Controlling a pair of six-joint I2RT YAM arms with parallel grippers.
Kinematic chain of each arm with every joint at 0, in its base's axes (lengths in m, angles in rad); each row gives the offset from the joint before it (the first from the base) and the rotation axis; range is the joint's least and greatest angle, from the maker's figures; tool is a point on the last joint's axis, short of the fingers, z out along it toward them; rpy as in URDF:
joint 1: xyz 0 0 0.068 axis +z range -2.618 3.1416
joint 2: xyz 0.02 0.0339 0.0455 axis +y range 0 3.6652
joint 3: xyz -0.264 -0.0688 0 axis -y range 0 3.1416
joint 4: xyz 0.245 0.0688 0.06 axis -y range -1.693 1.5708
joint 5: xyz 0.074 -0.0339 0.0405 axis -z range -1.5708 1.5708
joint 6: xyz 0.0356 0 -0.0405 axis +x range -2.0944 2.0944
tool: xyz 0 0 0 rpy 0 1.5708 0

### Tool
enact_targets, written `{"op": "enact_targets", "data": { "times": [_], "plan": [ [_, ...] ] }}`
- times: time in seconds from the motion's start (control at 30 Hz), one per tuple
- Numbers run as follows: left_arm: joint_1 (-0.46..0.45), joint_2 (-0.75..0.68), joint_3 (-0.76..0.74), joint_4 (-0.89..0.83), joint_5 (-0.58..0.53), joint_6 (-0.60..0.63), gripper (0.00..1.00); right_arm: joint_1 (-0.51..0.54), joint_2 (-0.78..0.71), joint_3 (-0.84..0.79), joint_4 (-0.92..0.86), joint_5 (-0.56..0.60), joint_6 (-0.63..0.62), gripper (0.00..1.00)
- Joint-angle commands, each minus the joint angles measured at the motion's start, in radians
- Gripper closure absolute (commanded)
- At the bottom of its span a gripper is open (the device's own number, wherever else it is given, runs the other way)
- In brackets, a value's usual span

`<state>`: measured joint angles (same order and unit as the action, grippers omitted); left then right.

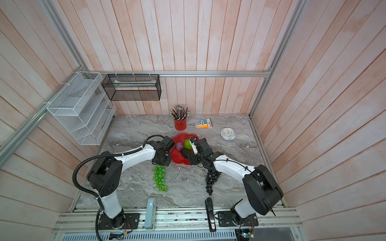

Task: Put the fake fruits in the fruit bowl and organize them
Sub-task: 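Lower the left gripper onto the light green grapes and close it, then lift the light green grapes with the left gripper and carry them over the red bowl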

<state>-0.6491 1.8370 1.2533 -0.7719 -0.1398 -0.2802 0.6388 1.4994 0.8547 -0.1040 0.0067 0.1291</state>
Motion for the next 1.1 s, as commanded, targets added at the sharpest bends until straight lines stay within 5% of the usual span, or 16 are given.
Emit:
{"op": "enact_targets", "data": {
  "times": [0.0,0.63,1.07],
  "plan": [
    [-0.003,-0.048,0.009,-0.023,-0.013,-0.005,0.99,-0.004,-0.004,0.016,0.01,0.001,0.008,0.21],
    [0.047,-0.315,-0.021,-0.063,0.264,-0.036,1.0,-0.003,-0.025,0.037,-0.005,0.004,0.014,0.21],
    [0.058,-0.314,0.303,-0.086,0.513,-0.082,1.0,-0.065,-0.169,0.017,0.057,0.04,0.077,0.23]
  ]
}}
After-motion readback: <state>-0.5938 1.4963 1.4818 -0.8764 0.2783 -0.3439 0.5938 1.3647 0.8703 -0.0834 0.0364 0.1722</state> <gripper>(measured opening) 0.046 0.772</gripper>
